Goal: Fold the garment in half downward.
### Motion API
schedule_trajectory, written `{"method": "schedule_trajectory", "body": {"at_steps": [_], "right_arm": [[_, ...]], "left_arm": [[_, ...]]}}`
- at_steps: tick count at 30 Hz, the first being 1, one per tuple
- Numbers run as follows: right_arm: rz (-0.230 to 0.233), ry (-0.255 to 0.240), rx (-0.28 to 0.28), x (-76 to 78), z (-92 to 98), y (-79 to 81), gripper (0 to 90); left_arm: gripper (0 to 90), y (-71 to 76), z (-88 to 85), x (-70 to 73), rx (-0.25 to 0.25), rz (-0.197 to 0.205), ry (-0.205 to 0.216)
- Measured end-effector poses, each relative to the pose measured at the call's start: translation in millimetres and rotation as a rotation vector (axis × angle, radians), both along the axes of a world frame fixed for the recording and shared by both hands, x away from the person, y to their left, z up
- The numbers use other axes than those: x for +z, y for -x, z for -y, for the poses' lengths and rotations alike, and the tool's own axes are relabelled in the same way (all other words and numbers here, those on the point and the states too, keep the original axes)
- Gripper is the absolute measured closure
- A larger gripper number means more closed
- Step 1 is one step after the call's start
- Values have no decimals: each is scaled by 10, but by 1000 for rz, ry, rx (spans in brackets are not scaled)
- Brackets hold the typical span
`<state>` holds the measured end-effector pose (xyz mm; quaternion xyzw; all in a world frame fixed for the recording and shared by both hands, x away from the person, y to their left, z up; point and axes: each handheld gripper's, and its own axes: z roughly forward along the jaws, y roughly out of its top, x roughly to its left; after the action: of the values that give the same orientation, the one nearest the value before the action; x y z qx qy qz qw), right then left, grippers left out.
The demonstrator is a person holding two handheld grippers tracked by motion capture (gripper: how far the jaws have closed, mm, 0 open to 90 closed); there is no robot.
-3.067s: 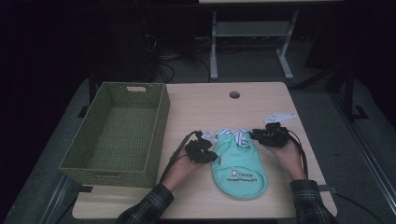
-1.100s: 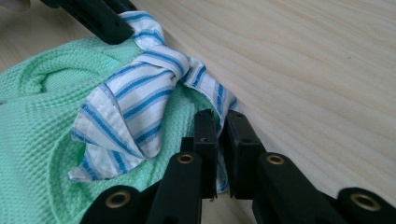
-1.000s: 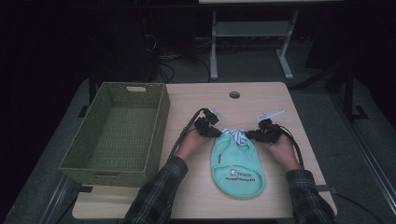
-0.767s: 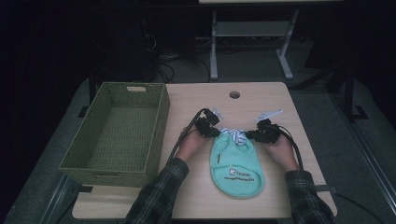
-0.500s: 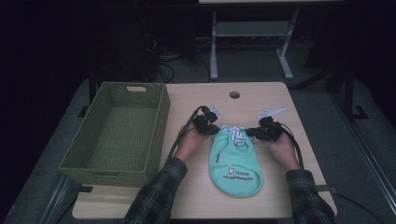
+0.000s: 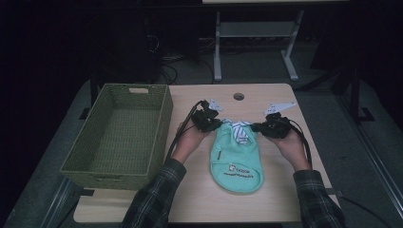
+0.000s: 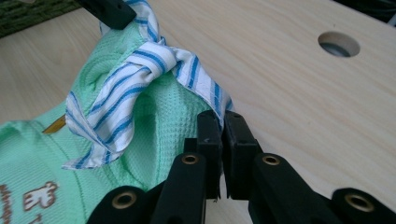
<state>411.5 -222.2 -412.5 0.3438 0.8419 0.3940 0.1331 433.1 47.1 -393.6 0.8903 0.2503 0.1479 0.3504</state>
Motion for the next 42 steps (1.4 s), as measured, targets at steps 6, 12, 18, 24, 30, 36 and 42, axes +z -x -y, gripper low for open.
{"method": "schedule_trajectory", "body": {"at_steps": [6,12,18,24,30,36,42], "right_arm": [[65,9,11,195,-30,63,864],[133,23,-7,295,-75,168,862],[102,35,-8,-47,-125,293,860],[100,27,-6,-155,-115,388,859],[162,14,-24,9,-97,377,856],[190,14,4,44,-94,504,848],[191,20,36,-34,-79,698,828]], "left_arm": [[864,95,-45,204,-1,65,26],[862,223,-61,222,-25,100,21],[859,386,-73,0,-61,76,1],[858,463,-79,-57,-76,95,1],[857,445,-81,136,-71,143,23],[848,629,-108,105,-116,158,13],[835,785,-135,46,-148,132,21]]}}
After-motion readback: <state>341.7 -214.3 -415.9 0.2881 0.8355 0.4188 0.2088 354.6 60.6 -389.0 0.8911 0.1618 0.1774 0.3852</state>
